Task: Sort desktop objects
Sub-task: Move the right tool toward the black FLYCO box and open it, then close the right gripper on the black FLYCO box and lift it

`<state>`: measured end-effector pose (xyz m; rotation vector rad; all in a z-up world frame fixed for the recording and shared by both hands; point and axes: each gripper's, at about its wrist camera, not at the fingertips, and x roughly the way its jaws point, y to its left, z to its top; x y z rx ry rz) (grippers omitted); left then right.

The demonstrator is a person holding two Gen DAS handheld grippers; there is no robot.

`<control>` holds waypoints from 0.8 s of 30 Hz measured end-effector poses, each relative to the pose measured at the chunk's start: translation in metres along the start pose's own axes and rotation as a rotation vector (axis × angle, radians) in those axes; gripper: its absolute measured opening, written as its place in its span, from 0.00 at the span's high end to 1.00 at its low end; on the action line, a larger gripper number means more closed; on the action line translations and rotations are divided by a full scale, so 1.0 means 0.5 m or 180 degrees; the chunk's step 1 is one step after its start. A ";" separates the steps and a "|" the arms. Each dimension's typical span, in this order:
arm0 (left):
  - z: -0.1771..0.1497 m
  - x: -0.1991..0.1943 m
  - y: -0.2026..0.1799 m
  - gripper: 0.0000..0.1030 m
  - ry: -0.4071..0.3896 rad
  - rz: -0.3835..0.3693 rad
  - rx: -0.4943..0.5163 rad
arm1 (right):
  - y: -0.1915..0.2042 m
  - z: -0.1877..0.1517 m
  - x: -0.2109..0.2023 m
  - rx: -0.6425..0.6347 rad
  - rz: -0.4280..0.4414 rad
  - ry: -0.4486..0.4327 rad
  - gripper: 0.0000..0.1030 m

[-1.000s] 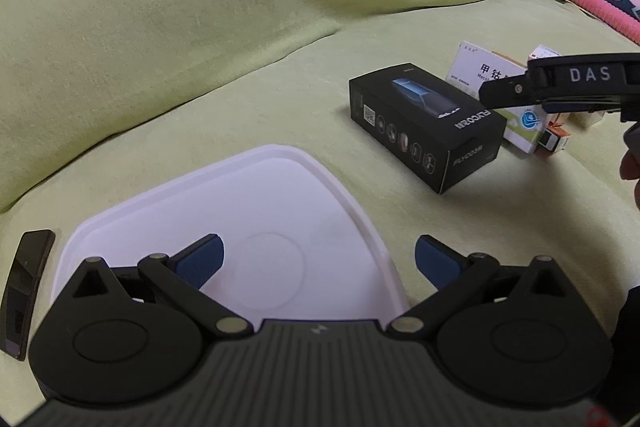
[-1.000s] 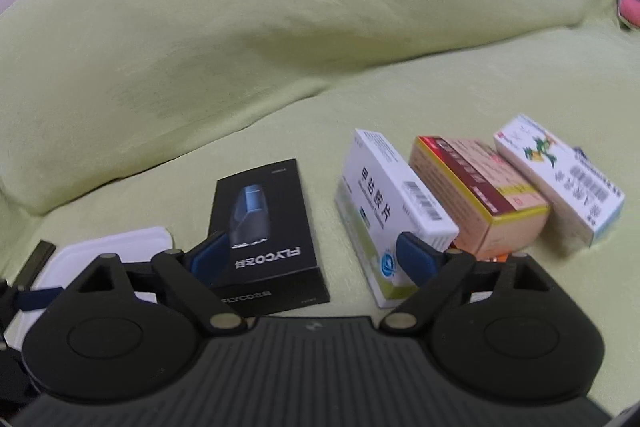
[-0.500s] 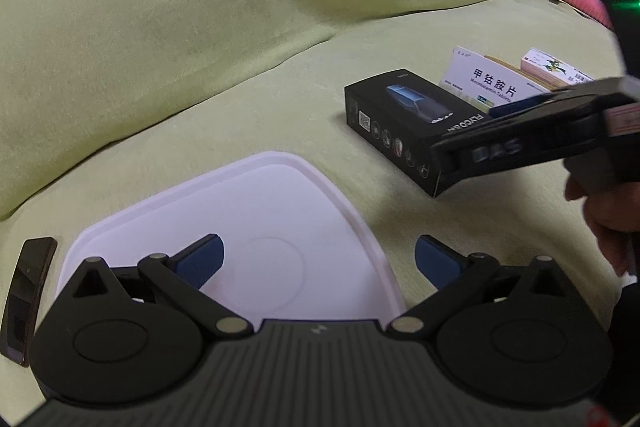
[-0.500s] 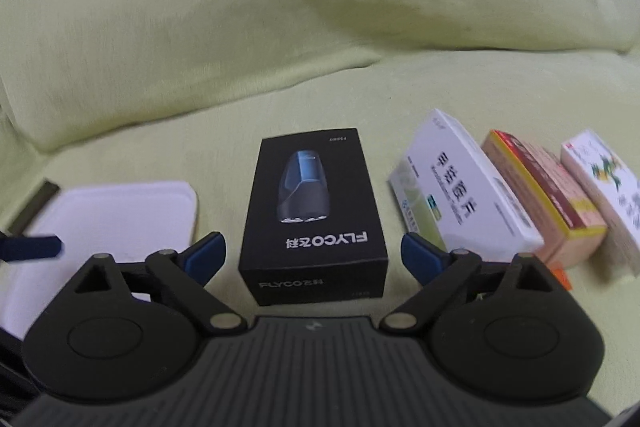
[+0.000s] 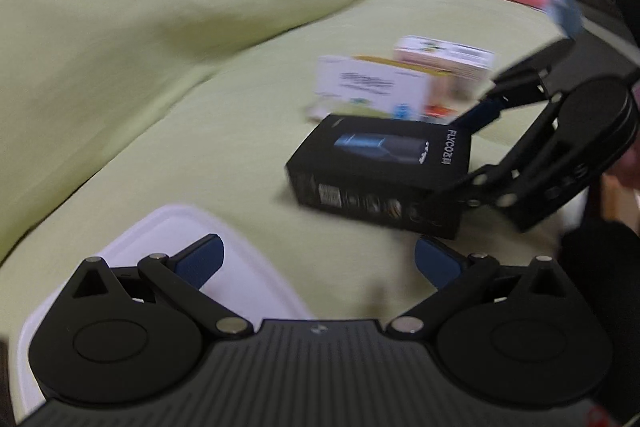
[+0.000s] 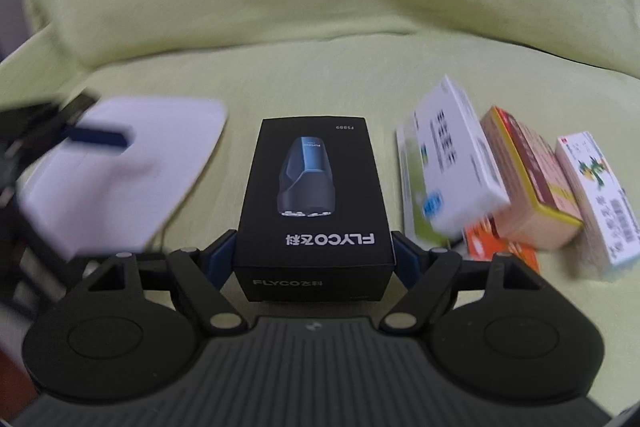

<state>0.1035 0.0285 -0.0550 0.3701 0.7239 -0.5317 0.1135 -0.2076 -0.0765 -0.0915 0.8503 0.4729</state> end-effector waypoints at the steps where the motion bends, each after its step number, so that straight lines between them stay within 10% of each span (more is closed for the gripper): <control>1: 0.003 0.003 -0.008 0.01 -0.0011 -0.0091 0.0123 | -0.009 -0.012 -0.014 -0.0050 0.0052 0.0041 0.26; 11: 0.034 0.062 -0.091 0.01 0.0156 -0.0185 0.1145 | -0.074 -0.087 -0.071 0.0090 0.0040 0.0215 0.25; 24: 0.044 0.102 -0.109 0.00 0.0386 -0.0686 0.1454 | -0.056 -0.094 -0.087 0.0097 -0.0126 0.0118 0.20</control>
